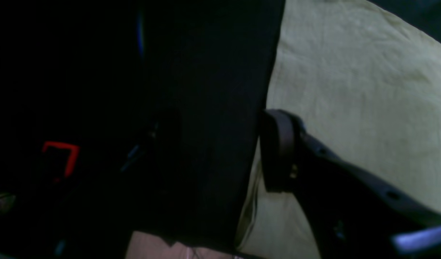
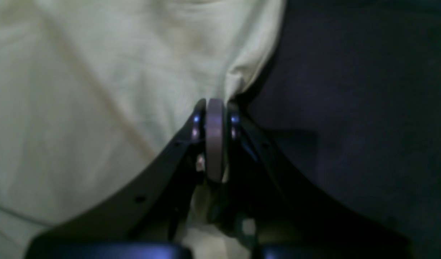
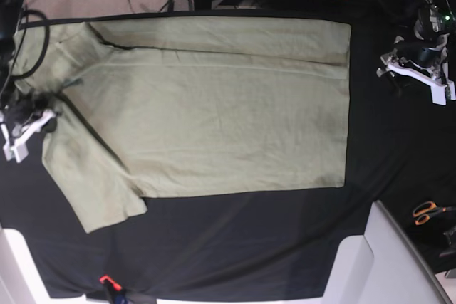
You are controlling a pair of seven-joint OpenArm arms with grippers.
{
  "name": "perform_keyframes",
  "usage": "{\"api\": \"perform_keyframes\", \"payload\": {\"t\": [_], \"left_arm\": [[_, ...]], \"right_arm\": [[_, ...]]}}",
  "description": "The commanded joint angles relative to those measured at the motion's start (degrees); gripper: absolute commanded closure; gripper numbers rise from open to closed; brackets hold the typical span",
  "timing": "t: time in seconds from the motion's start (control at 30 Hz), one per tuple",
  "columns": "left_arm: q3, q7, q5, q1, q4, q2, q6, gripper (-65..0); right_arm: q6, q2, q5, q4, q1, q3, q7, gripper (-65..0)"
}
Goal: Fold the T-shirt properly
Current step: 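Move both grippers to the shirt's side edges near the sleeves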
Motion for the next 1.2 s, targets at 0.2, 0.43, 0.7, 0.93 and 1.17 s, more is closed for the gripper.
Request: {"api": "perform_keyframes", "payload": {"t": [0.2, 0.43, 0.7, 0.93, 1.17], "left_arm": [[2.5, -0.9, -0.6, 0.3, 0.4, -0.9, -0.1, -32.4], [2.0, -0.9, -0.6, 0.2, 0.3, -0.9, -0.1, -32.4], [2.1, -0.9, -0.6, 0.2, -0.8, -1.3, -0.1, -32.4], [2.0, -0.9, -0.6, 0.3, -0.8, -1.4, -0.2, -32.4], [2.3, -0.9, -0.6, -1.7, -1.8, -1.4, -0.2, -32.6]], "right_arm": [[0.1, -0.6, 0.7, 5.2, -1.2, 0.4, -5.1, -20.6], [0.1, -2.2, 0.3, 8.1, 1.3, 7.5, -5.4, -54.0], [0.4, -1.4, -10.6, -14.4, 16.2, 7.6, -0.5, -48.8], [0.1, -0.8, -15.1, -28.7, 21.5, 7.5, 7.4, -45.9], [0.2, -1.3, -15.1, -28.9, 21.1, 7.5, 7.6, -15.2]]}}
